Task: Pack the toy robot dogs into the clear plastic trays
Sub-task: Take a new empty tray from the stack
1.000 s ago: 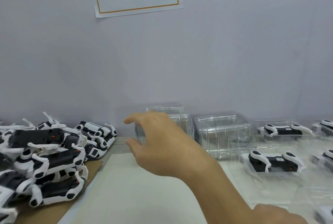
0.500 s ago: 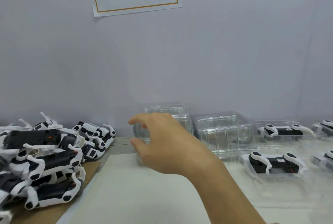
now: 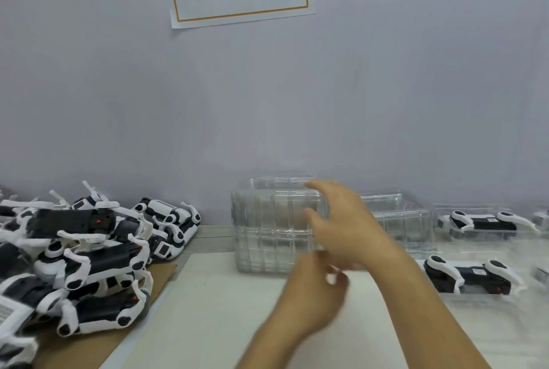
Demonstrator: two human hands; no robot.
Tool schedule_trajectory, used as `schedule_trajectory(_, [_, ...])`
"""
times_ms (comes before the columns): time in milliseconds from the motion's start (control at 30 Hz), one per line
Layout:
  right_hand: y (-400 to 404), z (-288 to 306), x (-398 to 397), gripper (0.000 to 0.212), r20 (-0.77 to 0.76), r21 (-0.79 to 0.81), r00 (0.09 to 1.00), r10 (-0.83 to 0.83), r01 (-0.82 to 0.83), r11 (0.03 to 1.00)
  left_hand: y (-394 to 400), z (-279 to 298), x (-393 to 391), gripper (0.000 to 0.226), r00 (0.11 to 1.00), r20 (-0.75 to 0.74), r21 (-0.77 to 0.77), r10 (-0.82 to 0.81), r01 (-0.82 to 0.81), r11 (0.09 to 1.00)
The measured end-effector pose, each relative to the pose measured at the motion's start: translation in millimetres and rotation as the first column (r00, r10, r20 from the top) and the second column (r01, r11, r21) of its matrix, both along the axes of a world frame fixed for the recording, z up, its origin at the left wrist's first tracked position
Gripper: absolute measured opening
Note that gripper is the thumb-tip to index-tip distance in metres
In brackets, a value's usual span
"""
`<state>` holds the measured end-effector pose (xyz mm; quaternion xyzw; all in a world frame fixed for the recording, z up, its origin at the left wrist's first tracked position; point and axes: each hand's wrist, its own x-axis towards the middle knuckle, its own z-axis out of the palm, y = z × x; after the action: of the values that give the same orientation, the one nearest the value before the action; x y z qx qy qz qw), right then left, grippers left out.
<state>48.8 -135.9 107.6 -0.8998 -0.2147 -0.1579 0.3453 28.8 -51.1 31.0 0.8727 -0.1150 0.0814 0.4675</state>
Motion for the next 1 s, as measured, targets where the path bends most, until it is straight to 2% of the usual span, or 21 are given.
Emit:
schedule_trajectory(33, [-2.8,-7.4,6.1,0.056,-0.003,0.019,1.0,-0.022,0.022,1.0,25.1,7.6,-4.1,0.035,0.998,0.052,-0.07,0.047,-0.043,0.997])
schedule_trajectory(100, [-5.5,-22.6,14.6,0.063,-0.042,0.042,0.998,-0.036,0.038,0.998,64.8,10.8,2.8,0.036,0.974,0.037,-0.215,0.225,-0.212,0.953])
schedule_trajectory(167, [-3.9,-35.6,19.0,0.071,-0.08,0.031,0.997,-0.013,0.015,0.999,77.8,4.9,2.3,0.032,0.937,-0.023,-0.297,0.348,-0.339,0.893])
schedule_trajectory(267, [0.9,-47.6,22.1,0.078,-0.076,0.042,0.997,0.026,-0.022,0.999,101.6,-1.6,10.1,0.029,0.874,-0.127,-0.473,0.468,-0.468,0.746])
schedule_trajectory(333, [1.5,-48.4,25.5,0.072,-0.003,0.073,1.0,-0.022,0.022,0.997,111.0,0.1,12.0,0.028,0.852,-0.152,-0.556,0.501,-0.493,0.669])
schedule_trajectory(400, [2.4,-44.9,27.0,0.057,0.067,0.085,0.992,-0.104,0.098,0.992,112.7,0.8,12.0,0.025,0.849,-0.124,-0.605,0.513,-0.474,0.639])
schedule_trajectory(467, [5.5,-41.9,26.0,0.041,0.105,0.107,0.985,-0.14,0.128,0.986,113.5,3.8,12.3,0.023,0.828,-0.039,-0.595,0.559,-0.469,0.653])
schedule_trajectory(500, [7.6,-41.0,25.0,0.035,0.109,0.123,0.985,-0.137,0.124,0.985,115.0,3.5,12.9,0.03,0.823,0.008,-0.573,0.568,-0.461,0.677])
schedule_trajectory(567, [11.2,-40.4,23.1,0.031,0.107,0.151,0.988,-0.114,0.097,0.984,117.8,5.5,10.5,0.058,0.823,0.073,-0.528,0.564,-0.448,0.722])
schedule_trajectory(667, [11.2,-38.3,22.0,0.031,0.099,0.218,0.992,-0.078,0.055,0.974,120.3,6.7,7.9,0.098,0.887,0.043,-0.516,0.459,-0.374,0.771])
schedule_trajectory(733, [8.7,-35.7,21.5,0.031,0.085,0.246,0.994,-0.069,0.046,0.968,121.1,5.2,6.6,0.106,0.933,0.009,-0.558,0.361,-0.294,0.776])
schedule_trajectory(800, [7.1,-33.3,21.3,0.032,0.07,0.268,0.996,-0.056,0.035,0.963,121.7,0.8,7.4,0.093,0.931,0.02,-0.541,0.365,-0.298,0.787])
schedule_trajectory(900, [8.0,-30.4,19.9,0.032,0.087,0.228,0.994,-0.067,0.045,0.973,122.5,-4.7,10.1,0.061,0.874,0.115,-0.5,0.472,-0.36,0.788])
schedule_trajectory(1000, [7.8,-26.6,19.0,0.024,0.159,0.094,0.979,-0.131,0.117,0.989,121.2,-5.6,10.7,0.053,0.853,0.154,-0.495,0.499,-0.37,0.786])
